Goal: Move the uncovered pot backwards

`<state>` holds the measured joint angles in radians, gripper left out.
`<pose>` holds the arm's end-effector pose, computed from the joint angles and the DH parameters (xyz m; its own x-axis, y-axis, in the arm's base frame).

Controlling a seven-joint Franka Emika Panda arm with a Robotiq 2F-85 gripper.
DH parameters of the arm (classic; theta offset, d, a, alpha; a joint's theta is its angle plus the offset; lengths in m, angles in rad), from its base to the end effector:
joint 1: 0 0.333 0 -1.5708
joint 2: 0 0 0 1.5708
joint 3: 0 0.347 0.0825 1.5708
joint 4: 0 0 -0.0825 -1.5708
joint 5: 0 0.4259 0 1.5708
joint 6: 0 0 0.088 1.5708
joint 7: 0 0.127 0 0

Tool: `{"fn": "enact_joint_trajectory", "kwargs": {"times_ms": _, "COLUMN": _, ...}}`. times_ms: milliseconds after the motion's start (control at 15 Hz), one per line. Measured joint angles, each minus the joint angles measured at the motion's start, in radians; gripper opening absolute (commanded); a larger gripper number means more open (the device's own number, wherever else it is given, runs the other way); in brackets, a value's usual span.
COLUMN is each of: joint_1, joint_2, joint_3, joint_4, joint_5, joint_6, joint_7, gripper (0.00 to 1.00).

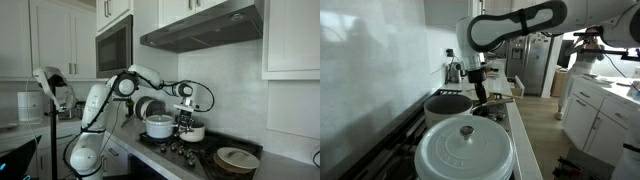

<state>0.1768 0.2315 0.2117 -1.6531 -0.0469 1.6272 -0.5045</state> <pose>0.6005 0.2293 0.4565 0.5944 0.7744 -0.2166 0.7702 -0.6257 -0.1237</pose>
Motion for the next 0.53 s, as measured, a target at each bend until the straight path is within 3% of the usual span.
{"fn": "enact_joint_trajectory", "kwargs": {"times_ms": 267, "joint_1": -0.007, "joint_2": 0.007, "joint_3": -0.002, "joint_4": 0.016, "joint_5": 0.000, "joint_6": 0.000, "joint_7": 0.000, "gripper": 0.05}}
{"fn": "enact_joint_trajectory", "kwargs": {"times_ms": 533, "joint_1": -0.010, "joint_2": 0.010, "joint_3": -0.002, "joint_4": 0.021, "joint_5": 0.000, "joint_6": -0.001, "joint_7": 0.002, "gripper": 0.07}}
